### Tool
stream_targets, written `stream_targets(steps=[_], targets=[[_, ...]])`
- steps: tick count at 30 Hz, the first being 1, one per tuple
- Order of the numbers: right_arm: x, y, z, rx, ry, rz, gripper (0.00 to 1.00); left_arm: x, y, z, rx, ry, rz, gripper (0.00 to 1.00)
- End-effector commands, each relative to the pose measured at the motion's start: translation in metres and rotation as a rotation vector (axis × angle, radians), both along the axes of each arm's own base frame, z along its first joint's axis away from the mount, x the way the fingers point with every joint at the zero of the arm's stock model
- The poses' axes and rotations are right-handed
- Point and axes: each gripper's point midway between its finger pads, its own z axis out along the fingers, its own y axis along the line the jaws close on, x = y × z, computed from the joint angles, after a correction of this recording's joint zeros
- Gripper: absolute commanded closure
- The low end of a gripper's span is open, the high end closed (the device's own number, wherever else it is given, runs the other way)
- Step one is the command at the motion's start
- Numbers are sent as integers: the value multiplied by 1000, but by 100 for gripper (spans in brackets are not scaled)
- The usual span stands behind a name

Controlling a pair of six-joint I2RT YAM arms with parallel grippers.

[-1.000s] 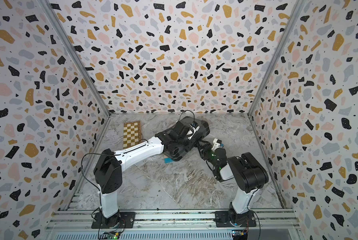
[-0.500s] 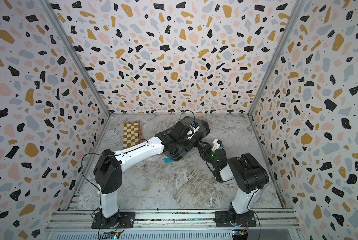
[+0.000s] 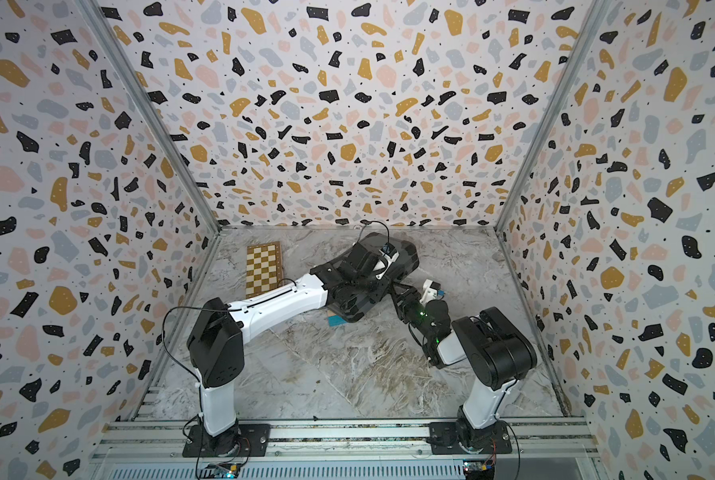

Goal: Open the poker set cases
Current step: Open the fastener on the poker set case.

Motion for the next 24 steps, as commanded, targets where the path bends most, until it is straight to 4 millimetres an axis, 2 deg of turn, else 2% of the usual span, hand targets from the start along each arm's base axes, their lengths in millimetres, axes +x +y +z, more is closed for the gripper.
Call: stream_targets(steps=[1,5,12,24], targets=[[-4,1,23,19,-73,6,41,23,-11,174,-386,-340,58,100],[-4,0,28,25,-84,1,50,23,-13,171,-385,-329,54,100],[-3,0,37,42,-98,1,52,23,-14,165,-382,-319,56,100],[-6,-3,79,78,-201,-10,59,22,-12,125,-346,-263,66,100]])
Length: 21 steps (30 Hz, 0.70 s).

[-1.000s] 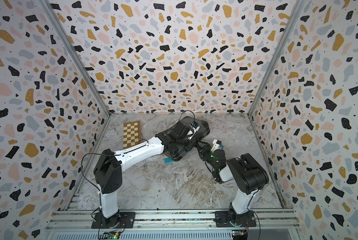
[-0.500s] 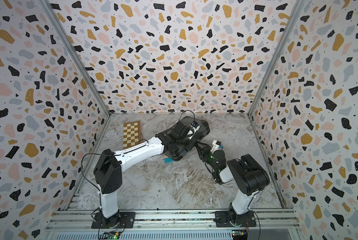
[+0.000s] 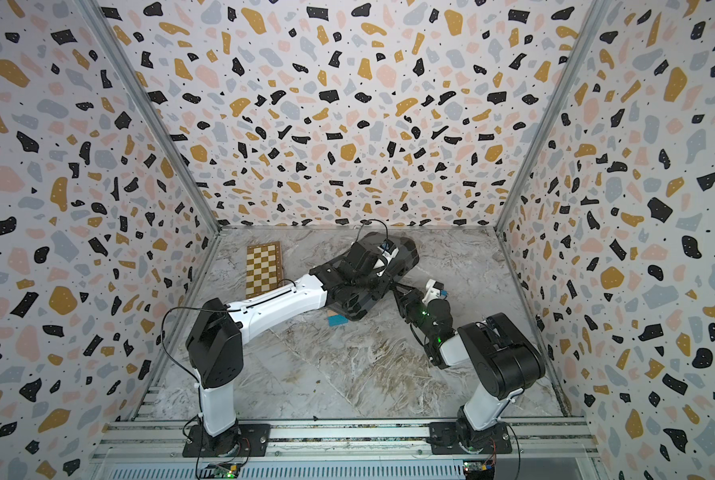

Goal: Open the poker set cases
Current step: Open the fastener on the poker set case.

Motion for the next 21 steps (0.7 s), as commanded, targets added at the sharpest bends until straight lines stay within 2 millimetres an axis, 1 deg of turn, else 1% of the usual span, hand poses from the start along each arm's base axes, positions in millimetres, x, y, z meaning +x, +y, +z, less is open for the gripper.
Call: stream_targets(steps=[1,6,8,10,14,21], targets=[[-4,1,69,70,-214,9,59,15,-8,111,-280,-230,36,100],[-7,-1,83,61,-262,-1,60,13,-5,95,-257,-214,39,100],[-6,-2,81,67,-253,-7,60,13,-3,91,-249,-216,46,100],[-5,-4,66,68,-198,-18,60,14,-1,90,-238,-224,51,100],[-7,-8,38,47,-133,-28,59,15,3,95,-224,-244,56,100],[-10,-15,12,-7,-74,-37,54,17,1,110,-228,-264,49,100]])
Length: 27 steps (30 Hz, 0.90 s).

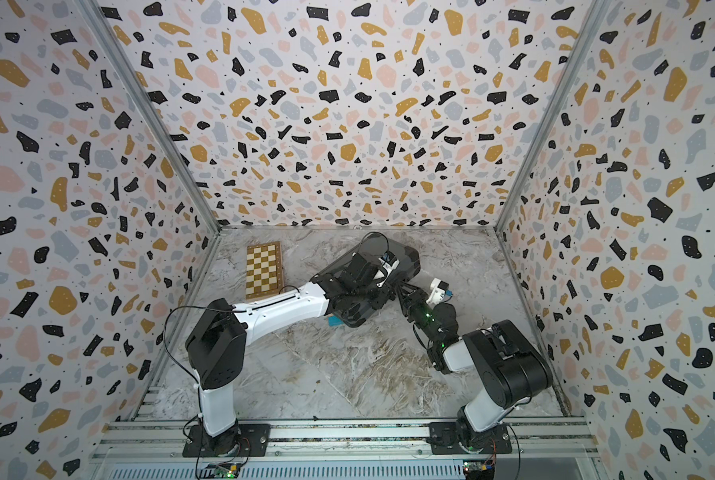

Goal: Open the poker set cases
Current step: Open the fastener on the poker set case.

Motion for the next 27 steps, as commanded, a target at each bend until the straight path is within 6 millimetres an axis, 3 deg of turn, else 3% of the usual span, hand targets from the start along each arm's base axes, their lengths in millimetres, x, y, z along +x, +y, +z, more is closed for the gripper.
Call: stream_targets(steps=[1,6,12,27], targets=[[0,-3,-6,-26,10,-4,54,31,0,145,-267,-281,86,100],[0,-2,-22,-25,60,5,52,31,-3,162,-303,-285,82,100],[4,3,-33,13,101,19,49,30,-7,167,-324,-275,77,100],[18,17,-14,51,63,42,58,32,-9,169,-336,-277,72,100]])
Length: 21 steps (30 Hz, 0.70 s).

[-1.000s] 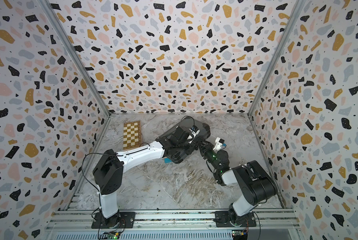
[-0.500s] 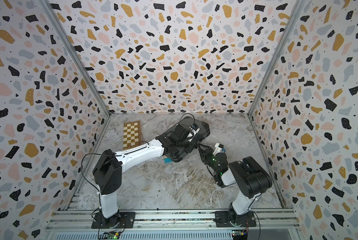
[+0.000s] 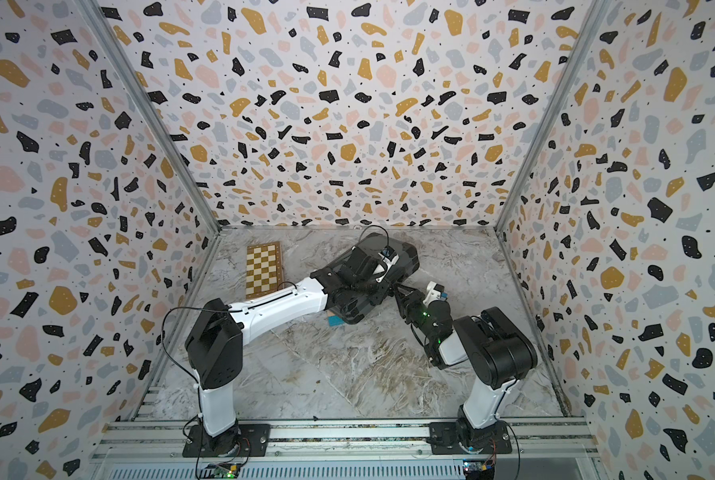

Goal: Open the poker set cases
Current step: Open the fastener on the poker set case.

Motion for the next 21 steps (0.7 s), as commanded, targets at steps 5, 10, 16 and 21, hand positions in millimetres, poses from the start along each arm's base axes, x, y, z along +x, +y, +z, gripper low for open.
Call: stream_targets(steps=[5,10,16,21], targets=[[1,6,6,17,-20,11,53,29,-13,157,-354,-286,60,100],[-4,3,-8,-5,12,5,48,29,-13,160,-349,-295,57,100],[-4,5,0,0,-10,13,49,30,-14,161,-352,-296,58,100],[-3,8,10,13,-33,18,54,30,-16,158,-356,-287,55,100]])
